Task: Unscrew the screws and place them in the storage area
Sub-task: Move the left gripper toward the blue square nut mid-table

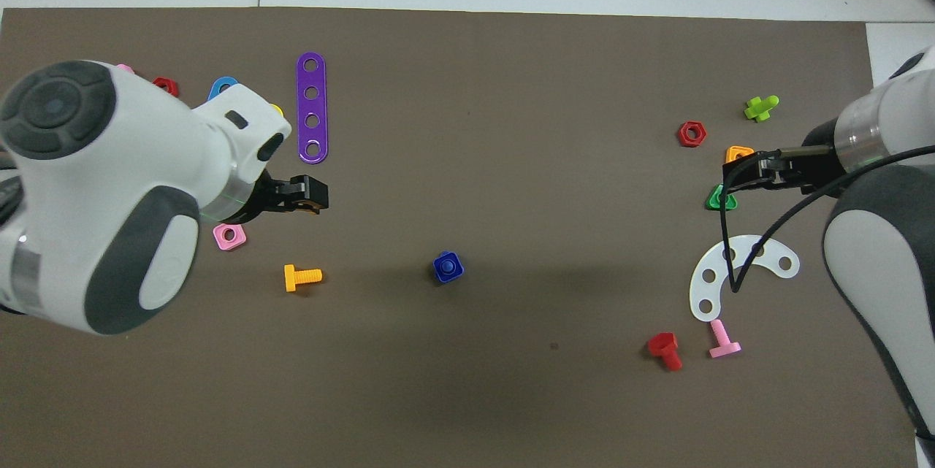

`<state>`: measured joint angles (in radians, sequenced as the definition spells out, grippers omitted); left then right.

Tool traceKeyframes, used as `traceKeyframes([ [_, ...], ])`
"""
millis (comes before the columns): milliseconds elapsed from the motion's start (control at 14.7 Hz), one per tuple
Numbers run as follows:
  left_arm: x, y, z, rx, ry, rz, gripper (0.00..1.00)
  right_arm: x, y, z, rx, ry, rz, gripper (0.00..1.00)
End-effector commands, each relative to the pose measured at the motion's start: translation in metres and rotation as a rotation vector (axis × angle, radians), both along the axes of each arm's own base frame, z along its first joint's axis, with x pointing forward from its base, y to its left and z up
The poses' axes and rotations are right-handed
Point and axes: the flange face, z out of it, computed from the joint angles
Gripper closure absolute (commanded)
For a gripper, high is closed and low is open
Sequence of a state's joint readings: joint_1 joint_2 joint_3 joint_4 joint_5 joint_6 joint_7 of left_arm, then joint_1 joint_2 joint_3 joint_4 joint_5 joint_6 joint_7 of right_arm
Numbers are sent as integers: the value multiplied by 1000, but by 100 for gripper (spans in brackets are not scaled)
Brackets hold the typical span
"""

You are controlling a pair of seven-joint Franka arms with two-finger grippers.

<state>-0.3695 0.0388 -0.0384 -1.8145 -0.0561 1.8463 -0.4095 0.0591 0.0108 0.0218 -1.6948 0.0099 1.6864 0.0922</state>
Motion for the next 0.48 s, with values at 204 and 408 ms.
traceKeyframes([
  [204, -9, -98, -51, -57, -26, 57, 0, -2, -1, 1, 21, 2, 21, 0],
  [408, -9, -134, -91, -66, -36, 93, 0, -2, -1, 1, 21, 2, 21, 0],
])
